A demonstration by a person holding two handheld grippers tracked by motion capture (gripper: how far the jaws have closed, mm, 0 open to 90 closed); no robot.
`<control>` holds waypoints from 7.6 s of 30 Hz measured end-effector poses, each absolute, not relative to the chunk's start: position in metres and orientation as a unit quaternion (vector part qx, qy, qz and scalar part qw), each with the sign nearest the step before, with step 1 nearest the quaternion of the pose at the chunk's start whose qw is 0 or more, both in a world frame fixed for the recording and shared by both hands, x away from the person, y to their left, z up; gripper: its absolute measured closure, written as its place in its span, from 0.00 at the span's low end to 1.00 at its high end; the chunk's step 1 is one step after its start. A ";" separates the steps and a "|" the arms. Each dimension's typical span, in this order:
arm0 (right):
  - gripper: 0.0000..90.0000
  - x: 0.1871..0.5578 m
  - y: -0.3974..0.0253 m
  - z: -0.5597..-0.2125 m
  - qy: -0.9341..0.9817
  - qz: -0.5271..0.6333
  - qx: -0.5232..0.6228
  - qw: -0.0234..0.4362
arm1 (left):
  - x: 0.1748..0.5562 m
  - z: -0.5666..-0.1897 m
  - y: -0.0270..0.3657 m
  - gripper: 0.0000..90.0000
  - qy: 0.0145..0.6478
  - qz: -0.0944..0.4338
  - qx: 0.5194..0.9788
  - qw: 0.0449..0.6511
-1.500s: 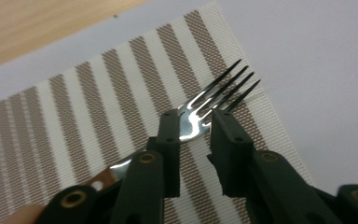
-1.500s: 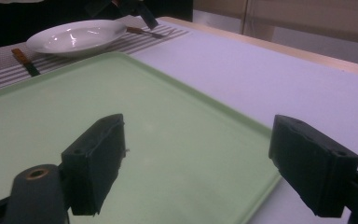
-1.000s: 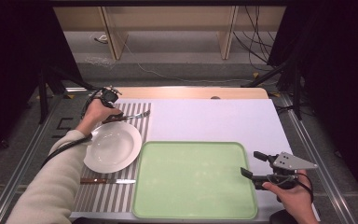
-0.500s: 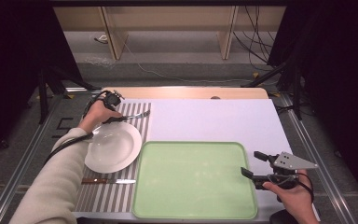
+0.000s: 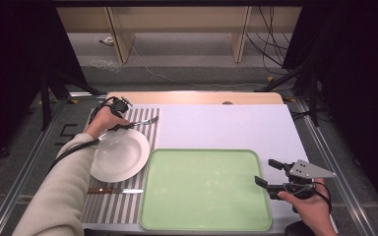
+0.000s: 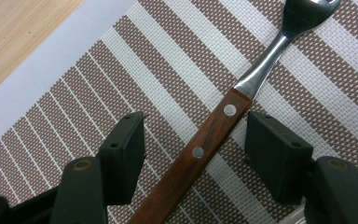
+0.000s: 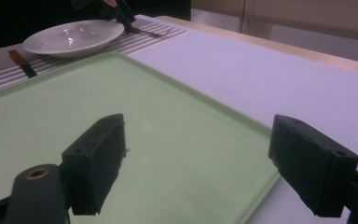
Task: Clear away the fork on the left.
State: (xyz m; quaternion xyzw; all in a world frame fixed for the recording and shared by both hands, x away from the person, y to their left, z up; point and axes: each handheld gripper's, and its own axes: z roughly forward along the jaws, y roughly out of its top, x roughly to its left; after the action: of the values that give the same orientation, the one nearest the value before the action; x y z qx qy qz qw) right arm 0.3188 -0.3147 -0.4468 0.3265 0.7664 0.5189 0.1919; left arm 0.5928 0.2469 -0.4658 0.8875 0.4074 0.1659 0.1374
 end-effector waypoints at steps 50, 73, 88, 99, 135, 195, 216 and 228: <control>0.22 0.318 -0.316 -0.446 0.767 0.518 0.327 0.191 | 0.597 -0.463 0.234 0.77 0.323 0.121 0.931 0.117; 0.22 0.318 -0.316 -0.446 0.766 0.519 0.328 0.191 | 0.596 -0.463 0.231 0.85 0.287 0.120 0.944 0.107; 0.22 0.318 -0.316 -0.447 0.767 0.518 0.327 0.191 | 0.593 -0.462 0.230 0.85 0.265 0.130 0.950 0.100; 0.22 0.318 -0.316 -0.447 0.767 0.517 0.328 0.191 | 0.593 -0.462 0.232 0.85 0.261 0.132 0.952 0.095; 0.22 0.318 -0.316 -0.447 0.767 0.517 0.327 0.192 | 0.590 -0.437 0.241 0.85 0.261 0.176 0.943 0.104; 0.22 0.318 -0.314 -0.447 0.767 0.516 0.328 0.192 | 0.487 -0.396 0.203 0.85 0.389 0.167 0.883 0.202; 0.22 0.318 -0.314 -0.446 0.767 0.517 0.329 0.193 | 0.427 -0.390 0.172 0.85 0.370 0.156 0.887 0.227; 0.22 0.317 -0.314 -0.446 0.767 0.517 0.328 0.193 | 0.394 -0.398 0.151 0.85 0.365 0.132 0.894 0.225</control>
State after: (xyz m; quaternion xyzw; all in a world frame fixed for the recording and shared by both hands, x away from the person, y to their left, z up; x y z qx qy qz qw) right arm 0.3174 -0.3137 -0.4460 0.3281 0.7669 0.5167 0.1931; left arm 0.3944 0.1508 -0.3979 0.8937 0.3652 0.1319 0.2248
